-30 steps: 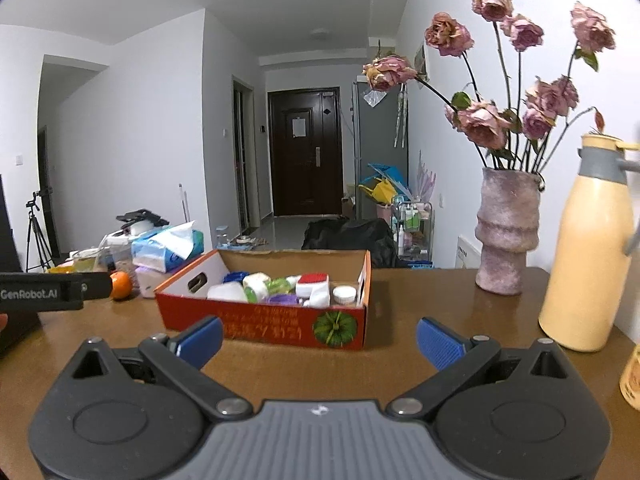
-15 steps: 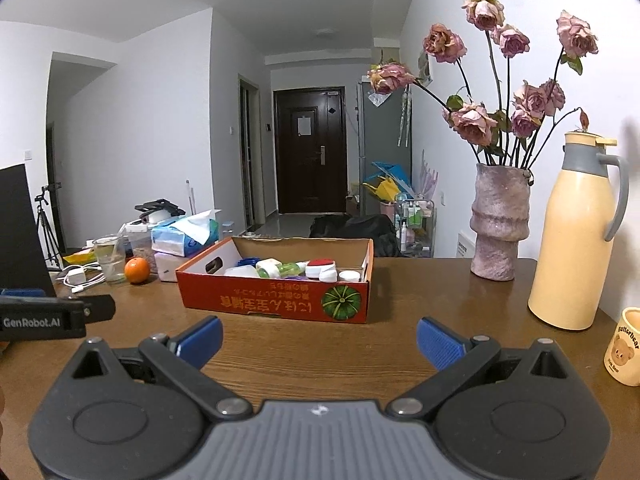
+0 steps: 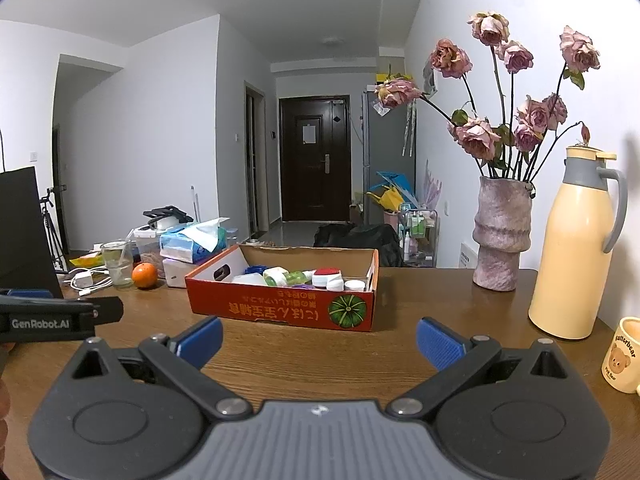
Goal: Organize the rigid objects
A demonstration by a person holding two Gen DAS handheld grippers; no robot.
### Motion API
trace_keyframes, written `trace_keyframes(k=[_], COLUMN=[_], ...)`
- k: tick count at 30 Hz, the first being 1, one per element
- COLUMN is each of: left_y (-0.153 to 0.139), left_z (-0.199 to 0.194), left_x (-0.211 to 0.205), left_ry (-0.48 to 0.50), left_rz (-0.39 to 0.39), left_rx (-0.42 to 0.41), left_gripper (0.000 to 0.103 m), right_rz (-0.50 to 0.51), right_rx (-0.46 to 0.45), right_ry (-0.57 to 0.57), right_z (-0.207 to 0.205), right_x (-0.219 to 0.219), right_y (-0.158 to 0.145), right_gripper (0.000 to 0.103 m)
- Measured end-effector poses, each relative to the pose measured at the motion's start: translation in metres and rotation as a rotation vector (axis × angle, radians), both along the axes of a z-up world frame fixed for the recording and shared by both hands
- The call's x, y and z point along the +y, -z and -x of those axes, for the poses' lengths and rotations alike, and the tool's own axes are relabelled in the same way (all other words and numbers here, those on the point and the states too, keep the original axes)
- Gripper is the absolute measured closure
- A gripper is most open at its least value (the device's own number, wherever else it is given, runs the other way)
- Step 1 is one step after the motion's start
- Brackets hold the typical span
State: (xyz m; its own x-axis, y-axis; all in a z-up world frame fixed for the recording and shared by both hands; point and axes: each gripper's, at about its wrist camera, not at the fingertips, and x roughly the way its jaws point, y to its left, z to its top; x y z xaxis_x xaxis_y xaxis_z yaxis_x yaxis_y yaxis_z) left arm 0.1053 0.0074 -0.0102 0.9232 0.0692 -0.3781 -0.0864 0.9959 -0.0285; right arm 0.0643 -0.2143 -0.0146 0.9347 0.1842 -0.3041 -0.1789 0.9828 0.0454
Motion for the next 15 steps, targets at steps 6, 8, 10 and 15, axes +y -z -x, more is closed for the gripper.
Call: trace_keyframes(k=[6,8,10,15], left_y=[-0.0015,-0.0018,-0.0021,-0.0023], left_z=[0.0043,0.0053,0.0058,0.0063], left_x=[0.0002,0.0001,0.0004,0.0003], left_ry=[0.004,0.004,0.004,0.004], left_rz=[0.000,0.001,0.001,0.001], left_rx=[-0.007,-0.008,-0.009,-0.010], left_gripper=[0.000,0.000,0.000,0.000], right_rz=[0.001,0.001,0.001,0.003], right_rx=[-0.004,-0.004,-0.004,-0.008], right_ry=[-0.001,-0.001,-0.002,-0.003], right_z=[0.0030,0.0035,0.0032,0.0055], right_x=[0.0018,0.0019,0.0019,0.0028], right_y=[-0.0011,-0.0013,-0.0011,-0.0025], right_gripper=[0.000,0.000,0.000,0.000])
